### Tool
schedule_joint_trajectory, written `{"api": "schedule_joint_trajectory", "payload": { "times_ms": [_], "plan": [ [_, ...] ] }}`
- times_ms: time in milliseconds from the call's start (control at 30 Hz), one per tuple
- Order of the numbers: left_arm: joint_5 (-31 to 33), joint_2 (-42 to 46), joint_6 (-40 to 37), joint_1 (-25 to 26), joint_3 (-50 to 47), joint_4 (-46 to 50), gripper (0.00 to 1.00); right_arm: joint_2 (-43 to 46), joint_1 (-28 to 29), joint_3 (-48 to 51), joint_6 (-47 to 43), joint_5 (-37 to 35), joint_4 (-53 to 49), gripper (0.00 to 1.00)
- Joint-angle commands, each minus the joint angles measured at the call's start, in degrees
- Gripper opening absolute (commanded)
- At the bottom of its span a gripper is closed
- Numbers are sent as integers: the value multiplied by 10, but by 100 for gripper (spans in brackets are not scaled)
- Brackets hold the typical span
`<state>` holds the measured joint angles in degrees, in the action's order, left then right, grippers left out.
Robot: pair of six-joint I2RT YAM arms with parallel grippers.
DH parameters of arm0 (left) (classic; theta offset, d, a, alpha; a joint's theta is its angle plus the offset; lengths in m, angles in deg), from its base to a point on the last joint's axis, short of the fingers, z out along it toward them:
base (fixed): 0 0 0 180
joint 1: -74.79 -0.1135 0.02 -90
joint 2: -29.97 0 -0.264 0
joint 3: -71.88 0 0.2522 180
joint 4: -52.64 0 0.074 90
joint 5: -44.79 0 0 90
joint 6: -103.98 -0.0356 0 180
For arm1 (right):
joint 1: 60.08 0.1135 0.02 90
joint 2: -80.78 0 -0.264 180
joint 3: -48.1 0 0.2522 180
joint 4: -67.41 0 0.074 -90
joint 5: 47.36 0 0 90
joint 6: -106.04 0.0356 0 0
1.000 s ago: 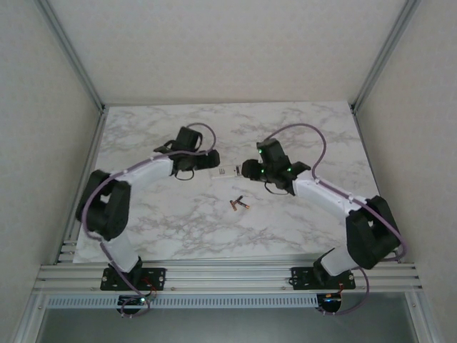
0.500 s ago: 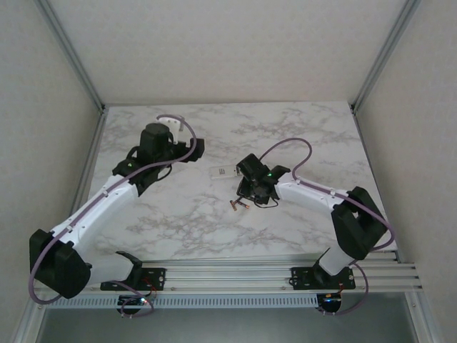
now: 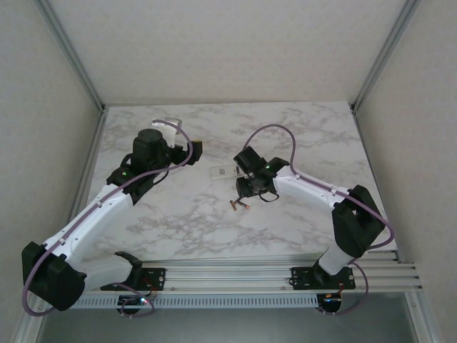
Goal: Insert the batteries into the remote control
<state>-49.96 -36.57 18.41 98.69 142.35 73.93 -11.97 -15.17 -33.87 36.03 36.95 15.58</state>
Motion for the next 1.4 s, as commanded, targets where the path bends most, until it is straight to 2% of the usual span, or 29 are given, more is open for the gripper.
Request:
{"api": "schedule_joint_trajectory", "payload": {
  "times_ms": [0,233,367,533,600,867,967,1067,1167,1367],
  "plan": [
    [-10,4,-10,-2,-5,-10,100,-32,5,-32,-95,31,-57,38],
    [-7,5,-11,-2,-9,-14,100,-125,4,-91,-114,56,-75,36],
    [-9,0,-9,-2,-8,-13,100,-134,4,-93,-101,66,-63,35],
    [-10,-8,-7,-2,-6,-11,100,-125,10,-79,5,83,-10,30],
    [-10,-8,-7,-2,-6,-11,100,-126,15,-72,35,89,13,24],
    [-7,-11,-7,-2,-6,-10,100,-128,42,-75,54,49,-5,26],
    [-9,-11,-7,-2,-5,-9,99,-120,43,-70,59,3,-23,27],
    [-9,-12,-6,-2,-5,-10,99,-119,31,-95,145,-48,-80,29],
    [-7,-11,-7,-2,-5,-9,100,-111,29,-96,205,-14,-61,28],
    [-7,-8,-7,-2,-6,-11,100,-105,12,-85,347,-5,-51,34]
  ]
}}
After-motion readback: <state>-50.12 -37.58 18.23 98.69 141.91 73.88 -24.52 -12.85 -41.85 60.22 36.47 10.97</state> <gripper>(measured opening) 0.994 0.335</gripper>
